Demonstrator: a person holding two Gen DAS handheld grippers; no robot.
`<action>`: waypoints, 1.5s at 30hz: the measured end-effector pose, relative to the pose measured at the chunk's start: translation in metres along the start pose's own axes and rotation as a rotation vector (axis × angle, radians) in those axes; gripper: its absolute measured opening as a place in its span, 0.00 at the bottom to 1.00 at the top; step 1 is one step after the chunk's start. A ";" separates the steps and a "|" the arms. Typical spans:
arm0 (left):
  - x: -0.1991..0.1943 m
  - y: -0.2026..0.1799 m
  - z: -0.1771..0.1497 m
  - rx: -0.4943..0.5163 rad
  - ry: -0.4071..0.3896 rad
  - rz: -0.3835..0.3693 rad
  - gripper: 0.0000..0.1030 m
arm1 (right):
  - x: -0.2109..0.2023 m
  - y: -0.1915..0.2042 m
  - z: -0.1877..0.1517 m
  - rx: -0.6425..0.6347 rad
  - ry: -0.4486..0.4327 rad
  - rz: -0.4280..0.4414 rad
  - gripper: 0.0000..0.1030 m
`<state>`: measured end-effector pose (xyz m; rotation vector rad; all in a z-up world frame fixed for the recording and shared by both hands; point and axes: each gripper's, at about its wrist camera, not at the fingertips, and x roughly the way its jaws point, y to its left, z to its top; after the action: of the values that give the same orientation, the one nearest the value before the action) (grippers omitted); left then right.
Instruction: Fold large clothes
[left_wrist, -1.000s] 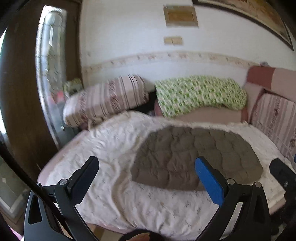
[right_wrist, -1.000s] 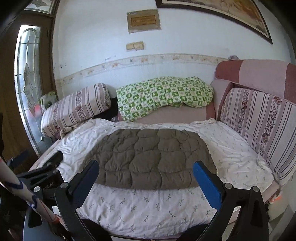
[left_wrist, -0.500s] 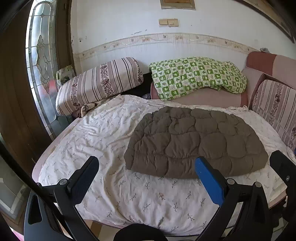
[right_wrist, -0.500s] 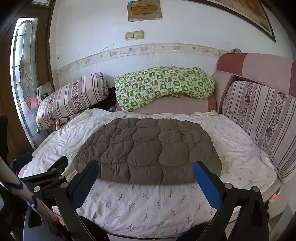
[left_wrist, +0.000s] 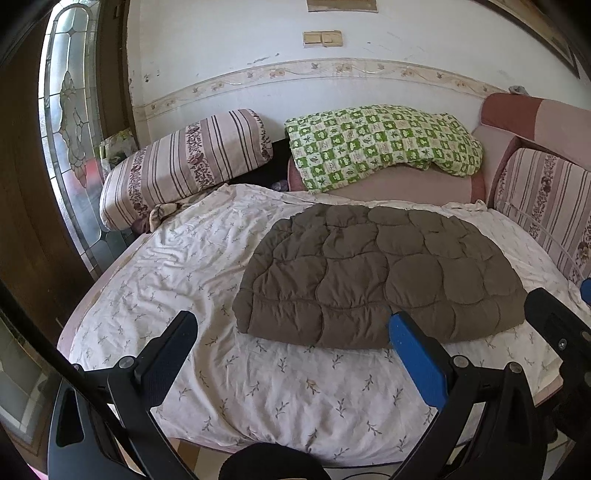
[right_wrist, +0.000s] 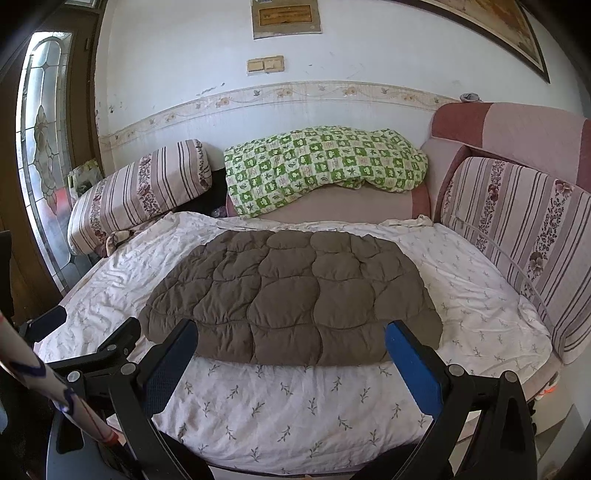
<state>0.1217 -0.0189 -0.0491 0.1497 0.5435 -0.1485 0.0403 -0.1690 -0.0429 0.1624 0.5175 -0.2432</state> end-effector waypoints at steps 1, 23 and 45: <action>0.000 -0.001 0.000 0.002 0.001 -0.002 1.00 | 0.000 0.000 0.000 -0.001 0.001 -0.001 1.00; 0.002 -0.004 -0.001 0.005 0.011 -0.012 1.00 | 0.006 -0.002 -0.003 -0.004 0.012 -0.014 1.00; 0.002 0.000 -0.004 0.007 0.016 -0.019 1.00 | 0.007 -0.005 -0.004 0.000 0.011 -0.035 1.00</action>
<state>0.1216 -0.0188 -0.0533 0.1529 0.5601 -0.1678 0.0426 -0.1746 -0.0500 0.1553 0.5312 -0.2763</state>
